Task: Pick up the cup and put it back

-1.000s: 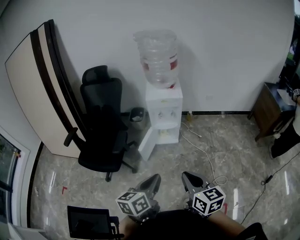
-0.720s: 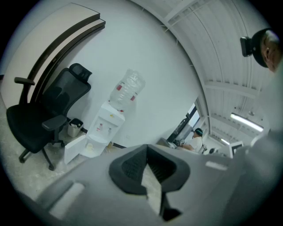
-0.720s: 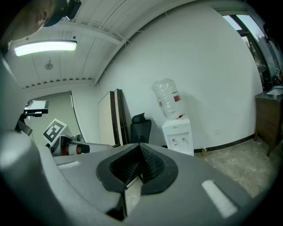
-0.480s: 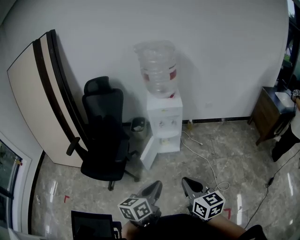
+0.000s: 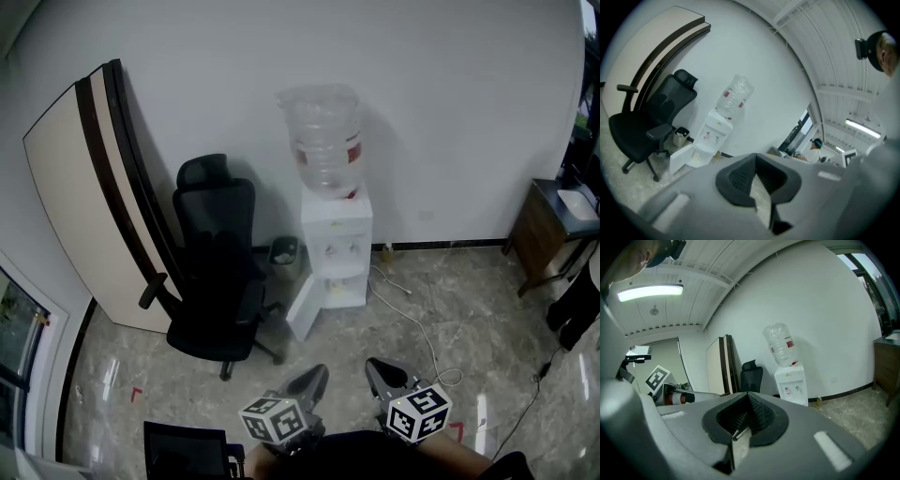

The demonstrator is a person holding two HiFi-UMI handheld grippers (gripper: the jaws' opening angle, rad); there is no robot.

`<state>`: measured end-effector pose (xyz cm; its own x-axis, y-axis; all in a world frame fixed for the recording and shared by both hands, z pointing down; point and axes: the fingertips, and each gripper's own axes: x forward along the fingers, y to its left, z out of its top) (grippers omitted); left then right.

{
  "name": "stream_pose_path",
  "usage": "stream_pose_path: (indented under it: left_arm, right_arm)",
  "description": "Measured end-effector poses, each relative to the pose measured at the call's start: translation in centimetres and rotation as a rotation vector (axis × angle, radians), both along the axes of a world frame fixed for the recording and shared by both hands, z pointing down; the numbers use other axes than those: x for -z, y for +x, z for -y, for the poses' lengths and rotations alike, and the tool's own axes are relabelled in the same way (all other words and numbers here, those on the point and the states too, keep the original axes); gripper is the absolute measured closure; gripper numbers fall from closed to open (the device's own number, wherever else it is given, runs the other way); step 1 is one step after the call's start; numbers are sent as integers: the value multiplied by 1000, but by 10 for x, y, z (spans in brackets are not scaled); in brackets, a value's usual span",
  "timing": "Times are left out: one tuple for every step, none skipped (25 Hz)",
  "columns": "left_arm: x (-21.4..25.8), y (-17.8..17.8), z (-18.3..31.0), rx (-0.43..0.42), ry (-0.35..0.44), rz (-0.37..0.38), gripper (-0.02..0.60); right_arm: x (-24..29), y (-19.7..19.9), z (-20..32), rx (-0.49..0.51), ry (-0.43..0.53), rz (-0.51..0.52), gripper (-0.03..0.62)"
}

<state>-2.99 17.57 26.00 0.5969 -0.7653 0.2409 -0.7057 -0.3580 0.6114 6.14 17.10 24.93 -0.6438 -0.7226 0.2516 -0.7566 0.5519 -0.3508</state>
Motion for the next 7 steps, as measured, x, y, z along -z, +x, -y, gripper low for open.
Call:
stream_pose_path:
  left_arm:
    - [1,0,0,0,1,2,577]
    - [1,0,0,1,3,4,577]
    - [1,-1,1,2,4,5,577]
    - [1,-1,2,3,5,5,577]
    - [1,-1,3,5,5,5,577]
    - [1,-1,4,6,5,5,577]
    - [0,-1,5,7,4,5,577]
  right_arm:
    - [0,-1,0,3,0,-1,586]
    - [0,-1,0,6,2,-2,586]
    - [1,-2,1,8,4,-3,586]
    - [1,-2,2,10,6,-4,586]
    - [1,-2,3,10,8,-5,586]
    - [1,-1,4,10,9,-5,586]
    - [1,-1,5,10,10,-5,586]
